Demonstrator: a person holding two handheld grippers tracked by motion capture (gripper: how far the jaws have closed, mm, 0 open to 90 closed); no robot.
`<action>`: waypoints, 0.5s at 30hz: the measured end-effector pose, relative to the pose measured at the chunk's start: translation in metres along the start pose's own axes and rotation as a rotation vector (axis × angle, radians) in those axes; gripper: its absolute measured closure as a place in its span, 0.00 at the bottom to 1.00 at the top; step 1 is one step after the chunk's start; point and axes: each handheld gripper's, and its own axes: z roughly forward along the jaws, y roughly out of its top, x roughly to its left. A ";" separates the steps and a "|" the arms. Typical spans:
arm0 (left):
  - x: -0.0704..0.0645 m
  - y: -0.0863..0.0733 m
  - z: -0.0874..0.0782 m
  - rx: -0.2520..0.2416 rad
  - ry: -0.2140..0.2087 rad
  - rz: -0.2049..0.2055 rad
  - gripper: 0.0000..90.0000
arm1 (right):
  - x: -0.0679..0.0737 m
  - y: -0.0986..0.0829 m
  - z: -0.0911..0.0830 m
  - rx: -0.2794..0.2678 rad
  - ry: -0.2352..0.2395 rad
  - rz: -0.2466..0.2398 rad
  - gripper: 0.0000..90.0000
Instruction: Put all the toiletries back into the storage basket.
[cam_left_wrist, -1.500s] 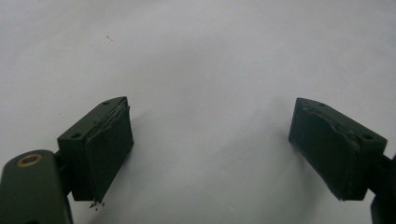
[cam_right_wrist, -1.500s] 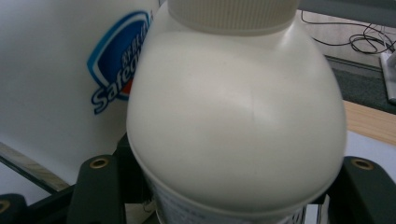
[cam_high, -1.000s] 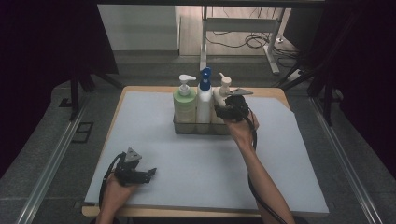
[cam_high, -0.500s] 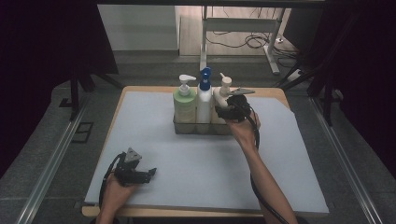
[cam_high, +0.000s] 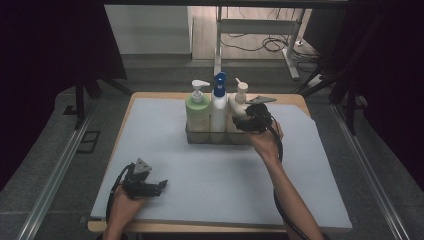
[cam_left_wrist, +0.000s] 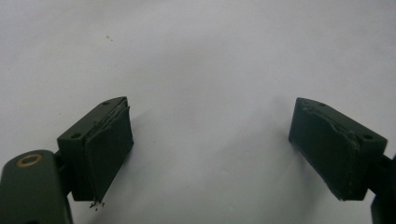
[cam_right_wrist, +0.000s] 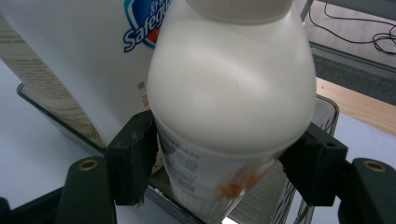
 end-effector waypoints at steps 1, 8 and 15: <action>0.000 0.000 0.000 0.000 0.000 0.000 0.15 | 0.000 0.000 -0.002 0.005 0.004 0.002 0.35; 0.000 0.000 0.000 0.000 0.001 0.000 0.15 | -0.001 -0.006 -0.010 0.014 0.006 -0.029 0.36; 0.000 0.000 0.000 0.000 0.001 0.001 0.15 | -0.004 -0.012 -0.020 0.015 0.022 -0.019 0.38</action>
